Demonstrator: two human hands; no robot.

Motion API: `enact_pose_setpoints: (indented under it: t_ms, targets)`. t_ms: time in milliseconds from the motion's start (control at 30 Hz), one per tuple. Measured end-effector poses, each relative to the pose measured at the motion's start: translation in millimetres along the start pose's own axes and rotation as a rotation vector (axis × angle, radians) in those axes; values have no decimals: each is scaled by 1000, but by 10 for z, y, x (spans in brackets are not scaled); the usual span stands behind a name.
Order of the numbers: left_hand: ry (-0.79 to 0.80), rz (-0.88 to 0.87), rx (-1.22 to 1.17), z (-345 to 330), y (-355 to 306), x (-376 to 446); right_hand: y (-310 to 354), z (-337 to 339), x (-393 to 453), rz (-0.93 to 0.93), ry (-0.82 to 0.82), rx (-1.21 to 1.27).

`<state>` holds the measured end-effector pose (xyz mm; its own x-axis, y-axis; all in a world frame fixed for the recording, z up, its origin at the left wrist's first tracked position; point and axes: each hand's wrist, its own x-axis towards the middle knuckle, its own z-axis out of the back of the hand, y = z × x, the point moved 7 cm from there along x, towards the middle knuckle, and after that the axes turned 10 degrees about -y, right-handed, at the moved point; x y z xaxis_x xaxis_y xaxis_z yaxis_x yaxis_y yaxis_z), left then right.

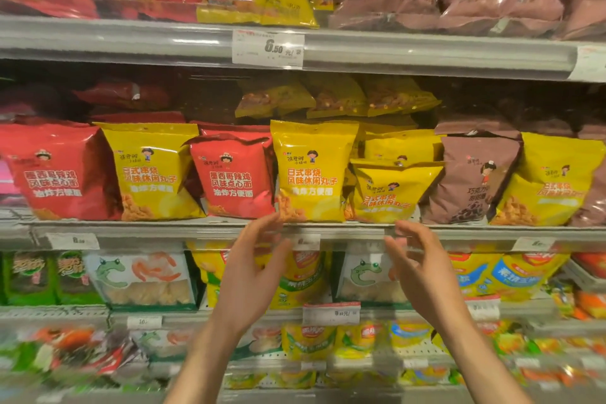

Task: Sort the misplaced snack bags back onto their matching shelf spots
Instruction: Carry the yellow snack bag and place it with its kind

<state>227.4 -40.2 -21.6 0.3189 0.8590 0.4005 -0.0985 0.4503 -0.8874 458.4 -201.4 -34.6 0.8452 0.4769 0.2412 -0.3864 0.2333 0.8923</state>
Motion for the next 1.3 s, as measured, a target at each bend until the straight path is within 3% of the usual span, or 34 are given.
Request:
enact_pose_setpoints:
  t_ms: [200,367,600,933,1133,1300]
  targets:
    - [-88,206,-106,121,178,-177,91,-170,39,77,58,27]
    - [-119,221,-71,276,163,-256,178,-373,-52,60,193,176]
    - [-143,265,-139,554,281,-160,234,-678,-203,32,266,137]
    - [-105,126,9,1476,452,548,960,-1366,-276,113,206,207]
    - [-203,-141,198,2071,432,1132,1635,-1996,-390,325,169,-26]
    - [-82,-192,382,2087,509,1349,1964,-2279,-392,380,147,-242]
